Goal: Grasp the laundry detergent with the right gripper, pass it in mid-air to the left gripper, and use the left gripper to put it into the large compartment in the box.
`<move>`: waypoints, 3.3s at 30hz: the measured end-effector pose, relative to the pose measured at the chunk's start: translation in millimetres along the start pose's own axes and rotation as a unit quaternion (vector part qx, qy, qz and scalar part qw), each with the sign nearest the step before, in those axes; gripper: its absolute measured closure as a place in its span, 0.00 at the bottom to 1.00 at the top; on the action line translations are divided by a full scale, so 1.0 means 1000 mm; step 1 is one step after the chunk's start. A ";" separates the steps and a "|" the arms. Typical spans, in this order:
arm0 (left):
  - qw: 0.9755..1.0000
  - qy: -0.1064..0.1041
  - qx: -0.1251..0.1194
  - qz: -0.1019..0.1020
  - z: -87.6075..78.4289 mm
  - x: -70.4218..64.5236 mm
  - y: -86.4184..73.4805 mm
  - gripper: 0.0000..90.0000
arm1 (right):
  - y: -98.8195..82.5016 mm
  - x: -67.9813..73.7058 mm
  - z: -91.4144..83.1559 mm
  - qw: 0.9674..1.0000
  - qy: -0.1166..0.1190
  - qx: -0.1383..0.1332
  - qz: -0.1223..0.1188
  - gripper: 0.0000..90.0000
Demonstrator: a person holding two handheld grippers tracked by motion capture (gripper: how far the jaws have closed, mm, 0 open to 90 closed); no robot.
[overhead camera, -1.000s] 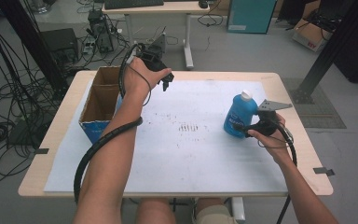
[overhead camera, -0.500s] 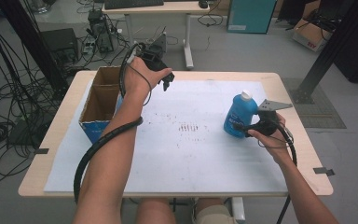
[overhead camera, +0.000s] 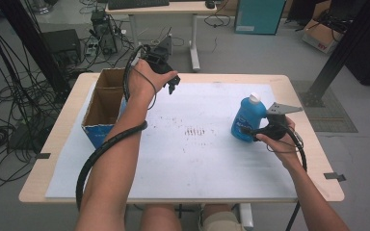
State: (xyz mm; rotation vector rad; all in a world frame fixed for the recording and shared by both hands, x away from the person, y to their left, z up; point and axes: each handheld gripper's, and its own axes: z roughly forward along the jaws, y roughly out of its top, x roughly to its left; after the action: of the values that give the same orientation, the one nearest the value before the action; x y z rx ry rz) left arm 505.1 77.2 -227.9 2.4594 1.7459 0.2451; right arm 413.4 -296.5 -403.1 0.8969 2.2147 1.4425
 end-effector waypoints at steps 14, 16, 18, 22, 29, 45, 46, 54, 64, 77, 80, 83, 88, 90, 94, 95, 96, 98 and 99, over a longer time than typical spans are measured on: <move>1.000 0.000 -0.002 0.005 0.000 -0.002 0.000 0.07 | -0.001 -0.001 0.001 1.000 0.002 -0.003 0.002 0.02; 1.000 -0.003 -0.003 0.005 -0.001 -0.002 0.001 0.07 | -0.001 -0.002 0.000 1.000 0.001 -0.002 0.003 0.02; 1.000 -0.005 -0.001 0.009 0.000 -0.004 0.001 0.07 | -0.001 -0.002 0.000 1.000 0.001 -0.004 0.004 0.02; 1.000 -0.003 -0.002 0.012 0.000 -0.005 0.001 0.07 | -0.001 -0.003 0.000 1.000 0.002 -0.001 0.003 0.02; 1.000 0.000 -0.001 0.010 -0.001 -0.004 0.001 0.07 | -0.001 -0.003 0.000 1.000 0.003 -0.001 0.003 0.02; 1.000 -0.002 -0.003 0.009 0.000 -0.004 0.001 0.07 | -0.001 -0.002 0.002 1.000 0.004 0.001 0.003 0.02; 1.000 -0.002 -0.002 0.008 0.000 -0.004 0.001 0.07 | -0.001 -0.003 0.002 1.000 0.004 0.001 0.002 0.02; 1.000 -0.002 -0.003 0.007 -0.001 -0.003 0.001 0.07 | -0.001 -0.003 0.003 1.000 0.005 -0.001 0.001 0.02; 1.000 -0.001 -0.005 0.007 -0.001 -0.004 0.001 0.07 | -0.001 -0.003 0.002 1.000 0.005 0.000 0.001 0.03; 1.000 0.000 -0.001 0.010 0.000 -0.004 0.001 0.07 | -0.002 -0.004 0.002 1.000 0.004 0.001 0.005 0.04; 1.000 -0.001 -0.001 0.009 0.001 -0.003 0.000 0.07 | -0.002 -0.004 0.003 1.000 0.005 0.001 0.005 0.05; 1.000 -0.001 -0.001 0.009 0.001 -0.003 0.000 0.07 | -0.003 -0.004 0.003 1.000 0.003 0.002 0.008 0.06; 1.000 -0.001 0.000 0.008 0.001 -0.002 0.000 0.07 | -0.002 -0.004 0.003 1.000 0.002 0.001 0.006 0.09; 1.000 -0.001 -0.001 0.008 0.001 -0.002 0.000 0.07 | -0.002 -0.004 0.004 1.000 0.001 0.001 0.006 0.11; 1.000 -0.001 0.001 0.012 0.001 -0.002 0.000 0.07 | -0.003 -0.004 0.006 1.000 0.000 0.003 0.003 0.18; 1.000 -0.001 0.001 0.012 0.001 -0.002 0.000 0.07 | -0.003 -0.004 0.006 1.000 0.000 0.003 0.003 0.18; 1.000 0.000 0.000 0.011 0.001 -0.002 0.000 0.07 | -0.003 -0.004 0.006 1.000 -0.002 0.003 0.001 0.21; 1.000 -0.001 0.001 0.010 0.001 -0.001 -0.001 0.07 | -0.003 -0.005 0.006 1.000 -0.002 0.002 0.001 0.24; 1.000 0.000 0.002 0.010 0.001 -0.001 -0.001 0.07 | -0.004 -0.005 0.006 1.000 0.000 0.004 0.000 0.25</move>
State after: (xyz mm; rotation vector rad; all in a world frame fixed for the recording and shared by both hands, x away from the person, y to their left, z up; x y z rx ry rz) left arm 504.5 76.5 -229.4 2.4796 1.7236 0.2435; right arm 419.7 -296.9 -409.2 0.9000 2.2217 1.4360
